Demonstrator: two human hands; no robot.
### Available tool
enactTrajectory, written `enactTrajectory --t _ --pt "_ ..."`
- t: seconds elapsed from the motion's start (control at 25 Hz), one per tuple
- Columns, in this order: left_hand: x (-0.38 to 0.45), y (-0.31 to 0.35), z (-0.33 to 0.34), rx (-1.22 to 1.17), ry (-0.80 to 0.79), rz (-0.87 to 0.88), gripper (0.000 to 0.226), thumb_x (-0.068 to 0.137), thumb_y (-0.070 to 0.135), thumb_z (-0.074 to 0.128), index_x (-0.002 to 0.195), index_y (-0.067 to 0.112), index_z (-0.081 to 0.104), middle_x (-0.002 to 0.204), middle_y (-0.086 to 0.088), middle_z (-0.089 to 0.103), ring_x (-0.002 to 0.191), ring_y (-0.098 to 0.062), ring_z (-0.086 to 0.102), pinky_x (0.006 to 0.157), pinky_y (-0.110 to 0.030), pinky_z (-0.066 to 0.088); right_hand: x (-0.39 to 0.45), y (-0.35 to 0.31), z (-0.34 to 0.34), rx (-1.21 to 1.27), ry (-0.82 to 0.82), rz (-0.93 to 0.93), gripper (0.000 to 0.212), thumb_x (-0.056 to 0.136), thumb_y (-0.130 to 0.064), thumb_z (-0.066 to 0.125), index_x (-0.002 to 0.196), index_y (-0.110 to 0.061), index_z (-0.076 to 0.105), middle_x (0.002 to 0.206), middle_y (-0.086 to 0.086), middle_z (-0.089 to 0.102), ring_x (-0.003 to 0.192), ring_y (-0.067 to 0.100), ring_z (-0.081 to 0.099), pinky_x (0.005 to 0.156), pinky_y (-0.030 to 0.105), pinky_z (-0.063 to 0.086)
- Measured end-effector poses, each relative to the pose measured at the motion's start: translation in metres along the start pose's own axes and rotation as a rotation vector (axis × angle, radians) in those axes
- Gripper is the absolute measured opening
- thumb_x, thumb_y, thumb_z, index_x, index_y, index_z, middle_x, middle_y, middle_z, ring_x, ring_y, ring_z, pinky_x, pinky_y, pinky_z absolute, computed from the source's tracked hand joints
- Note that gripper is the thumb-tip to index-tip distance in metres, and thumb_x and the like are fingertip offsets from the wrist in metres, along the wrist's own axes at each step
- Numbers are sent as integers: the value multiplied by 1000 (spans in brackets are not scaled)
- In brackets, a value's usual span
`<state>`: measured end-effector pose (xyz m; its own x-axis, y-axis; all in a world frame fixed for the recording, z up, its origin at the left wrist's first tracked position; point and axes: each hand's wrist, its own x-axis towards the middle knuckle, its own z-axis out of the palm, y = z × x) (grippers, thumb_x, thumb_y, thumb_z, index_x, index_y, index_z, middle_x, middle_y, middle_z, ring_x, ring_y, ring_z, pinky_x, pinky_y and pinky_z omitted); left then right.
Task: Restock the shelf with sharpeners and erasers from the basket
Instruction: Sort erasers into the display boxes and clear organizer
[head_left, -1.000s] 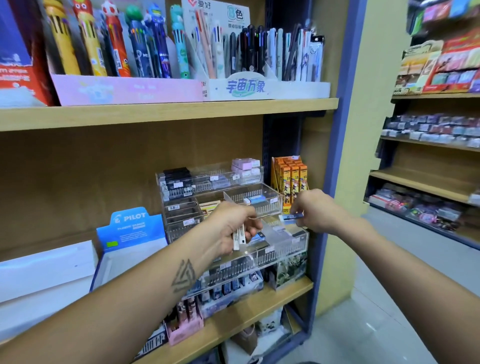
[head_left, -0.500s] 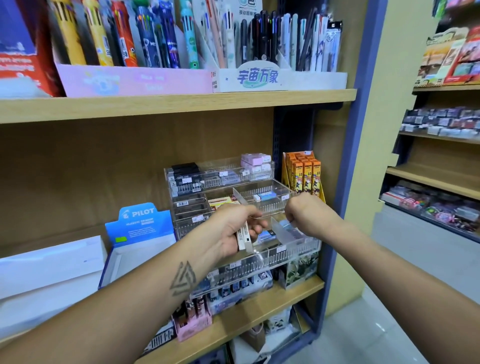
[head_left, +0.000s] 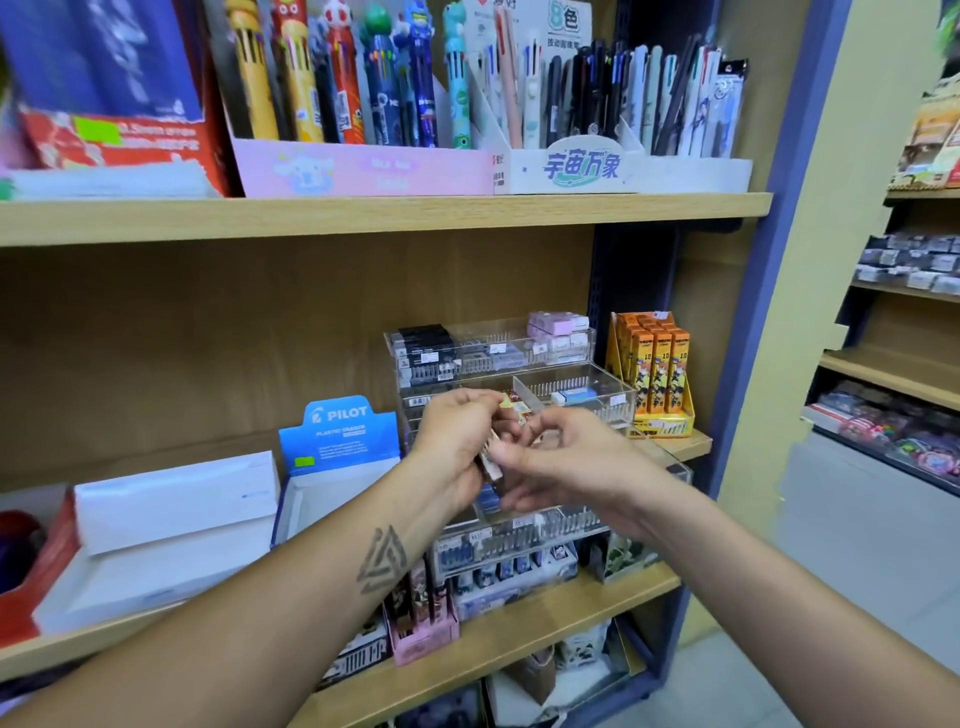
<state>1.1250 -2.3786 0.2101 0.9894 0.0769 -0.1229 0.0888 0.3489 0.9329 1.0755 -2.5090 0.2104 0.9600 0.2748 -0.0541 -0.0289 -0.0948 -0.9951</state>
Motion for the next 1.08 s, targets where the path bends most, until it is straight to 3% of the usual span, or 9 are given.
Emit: enactTrajectory --t 0.08,0.2,0.32,0.44,0.56,0.76,0.88,0.96,1.08 --pt "-1 1 -10 -64 32 56 18 97 -5 47 87 3 60 63 -13 60 46 -18 56 46 -24 51 1 1 20 137 51 -22 38 78 2 78 107 3 54 74 23 66 68 33 71 67 36 63" --pt "-10 9 -25 -226 15 99 15 97 -3 49 90 3 61 69 -13 65 63 -23 64 64 -33 57 4 2 41 139 87 -65 35 74 9 79 103 13 60 78 22 67 72 31 71 73 35 62" --pt "-15 20 -47 -294 -52 68 12 95 7 52 95 3 63 84 -15 68 74 -25 66 75 -38 58 6 -2 57 -236 166 -200 21 72 -5 85 86 -13 72 84 11 74 70 12 67 72 30 60" --pt "-18 30 -83 92 -80 117 26 99 23 49 95 5 68 92 -13 69 82 -24 62 77 -39 51 19 -5 65 -696 270 -374 16 73 -24 85 85 -27 75 71 -8 72 59 0 61 67 31 57" --pt "-26 38 -125 334 -233 214 24 95 21 64 105 -1 69 92 -16 71 76 -24 64 64 -32 51 33 -6 72 -809 250 -452 20 73 -29 83 93 -28 77 70 -12 71 62 3 65 62 29 55" --pt "-28 42 -178 438 -191 279 30 72 -11 79 99 -2 68 93 -20 74 73 -26 71 80 -35 60 52 -4 99 -761 146 -404 32 74 -28 84 104 -23 77 83 -10 75 73 6 69 73 28 57" --pt "-29 44 -188 370 -180 278 23 78 -10 75 99 -5 66 90 -23 72 70 -26 70 72 -32 61 58 -8 100 -483 123 -340 16 87 -16 75 103 -19 76 83 4 75 76 20 71 77 35 60" --pt "-28 47 -188 346 -168 289 14 82 -4 74 93 -7 66 86 -23 71 70 -27 69 65 -29 58 57 -13 95 -189 56 -278 18 96 -3 59 107 -7 72 82 14 74 70 22 68 71 32 59" --pt "-23 50 -178 281 -135 284 14 82 -6 74 89 -6 62 81 -28 68 66 -30 68 62 -29 57 52 -20 81 -51 -3 -224 21 96 4 55 114 -1 64 88 30 70 64 25 63 60 27 54"
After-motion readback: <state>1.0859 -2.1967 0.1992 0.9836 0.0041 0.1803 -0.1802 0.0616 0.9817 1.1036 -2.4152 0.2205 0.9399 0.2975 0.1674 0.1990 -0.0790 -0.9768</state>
